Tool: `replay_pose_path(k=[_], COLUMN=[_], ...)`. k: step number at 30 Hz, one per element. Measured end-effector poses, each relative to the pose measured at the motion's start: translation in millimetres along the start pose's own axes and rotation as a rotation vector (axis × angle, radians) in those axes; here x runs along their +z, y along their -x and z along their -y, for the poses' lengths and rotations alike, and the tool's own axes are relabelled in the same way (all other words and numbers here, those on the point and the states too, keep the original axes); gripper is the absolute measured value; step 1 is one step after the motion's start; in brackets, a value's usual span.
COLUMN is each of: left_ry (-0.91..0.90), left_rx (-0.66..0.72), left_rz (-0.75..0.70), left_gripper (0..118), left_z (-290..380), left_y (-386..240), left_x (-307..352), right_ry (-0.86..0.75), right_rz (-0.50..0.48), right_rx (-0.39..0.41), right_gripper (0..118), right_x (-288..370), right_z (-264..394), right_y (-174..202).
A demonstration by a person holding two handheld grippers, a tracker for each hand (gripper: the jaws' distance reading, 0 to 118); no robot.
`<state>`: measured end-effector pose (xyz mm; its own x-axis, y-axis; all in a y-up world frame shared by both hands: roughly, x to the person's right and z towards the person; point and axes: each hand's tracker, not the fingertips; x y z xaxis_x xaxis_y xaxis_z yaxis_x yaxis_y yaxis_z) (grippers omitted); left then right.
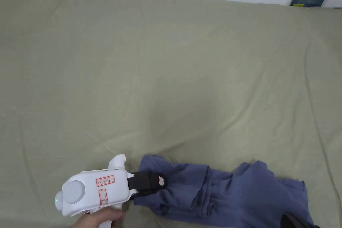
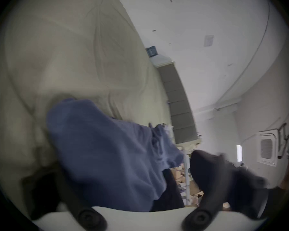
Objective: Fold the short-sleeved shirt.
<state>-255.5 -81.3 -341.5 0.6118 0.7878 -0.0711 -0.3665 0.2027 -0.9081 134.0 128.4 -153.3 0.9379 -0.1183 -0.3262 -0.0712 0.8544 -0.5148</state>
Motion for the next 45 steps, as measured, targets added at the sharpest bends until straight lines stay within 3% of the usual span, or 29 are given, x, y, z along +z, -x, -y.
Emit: replay_pose_path(k=[1, 2, 6, 8, 11, 14, 18, 20, 23, 26, 29, 30, 33, 37, 39, 40, 41, 42, 43, 45], left_ry=[-0.009, -0.026, -0.110, -0.202, -0.259, -0.250, -0.213, -0.159, -0.076, 0.014, 0.013, 0.015, 0.089, -0.131, -0.221, -0.239, -0.239, -0.211, -0.184, -0.132], left_rx=[0.064, 0.083, -0.015, -0.103, -0.179, -0.260, -0.457, -0.513, -0.609, -0.696, -0.689, -0.678, -0.596, -0.522, -0.454, -0.420, -0.381, -0.344, -0.341, -0.325], left_rz=[0.149, 0.123, -0.041, -0.250, -0.415, -0.435, -0.443, -0.368, -0.382, -0.417, -0.450, -0.426, -0.333, -0.124, -0.148, -0.203, -0.253, -0.258, -0.317, -0.191], left_gripper=[13, 13, 13, 13, 13, 13, 13, 13, 13, 13, 14, 23, 115, 117, 117, 109, 72, 0, 0, 0], left_z=[6.7, 8.6, 2.9, 6.4, -3.2, -4.5, 13.3, 27.1, 49.4, 71.4, 73.2, 70.0, 57.3, 28.5, 11.2, 15.0, 10.1, 7.0, 4.8, 35.1], left_y=[-7.5, -15.0, -13.5, -26.2, -37.1, -63.4, -125.0, -157.1, -192.0, -198.3, -184.9, -186.2, -195.5, -194.4, -173.7, -173.8, -163.7, -152.6, -144.0, -128.9], left_x=[1.8, 4.5, 40.7, 72.1, 108.2, 121.1, 88.4, 51.2, -19.1, -88.9, -101.4, -95.5, -60.4, 34.5, 58.8, 64.8, 67.3, 62.9, 51.7, 19.6], right_ry=[0.003, 0.003, -0.034, -0.037, -0.045, -0.048, -0.047, -0.054, -0.064, -0.068, -0.070, -0.073, -0.083, -0.091, -0.093, -0.094, -0.093, -0.086, -0.080, -0.075], right_rz=[-0.004, -0.006, -0.008, -0.002, 0.002, -0.012, -0.011, -0.014, -0.002, 0.013, 0.001, 0.002, -0.001, -0.010, -0.017, -0.019, -0.022, -0.030, -0.038, -0.033], right_rx=[0.003, 0.006, -0.013, -0.015, -0.019, -0.031, -0.041, -0.064, -0.072, -0.081, -0.131, -0.136, -0.142, -0.141, -0.151, -0.161, -0.169, -0.179, -0.183, -0.181], right_gripper=[1, 1, 1, 1, 1, 1, 1, 2, 2, 2, 2, 2, 2, 2, 2, 2, 2, 2, 2, 2], right_x=[-0.3, 0.5, 10.9, 13.2, 18.7, 21.3, 24.6, 29.2, 37.4, 47.4, 55.5, 57.3, 59.2, 52.6, 49.2, 47.6, 46.1, 44.7, 44.3, 44.4], right_z=[0.9, 0.8, 0.7, 3.1, 6.0, 10.8, 16.8, 19.8, 25.5, 32.5, 40.2, 41.6, 44.0, 43.9, 44.2, 44.6, 45.2, 45.7, 46.0, 47.2], right_y=[-1.1, -1.3, -4.5, -6.5, -9.0, -11.0, -12.6, -15.6, -19.5, -28.0, -37.8, -39.3, -43.7, -47.1, -49.0, -49.5, -49.9, -50.5, -50.4, -49.5])
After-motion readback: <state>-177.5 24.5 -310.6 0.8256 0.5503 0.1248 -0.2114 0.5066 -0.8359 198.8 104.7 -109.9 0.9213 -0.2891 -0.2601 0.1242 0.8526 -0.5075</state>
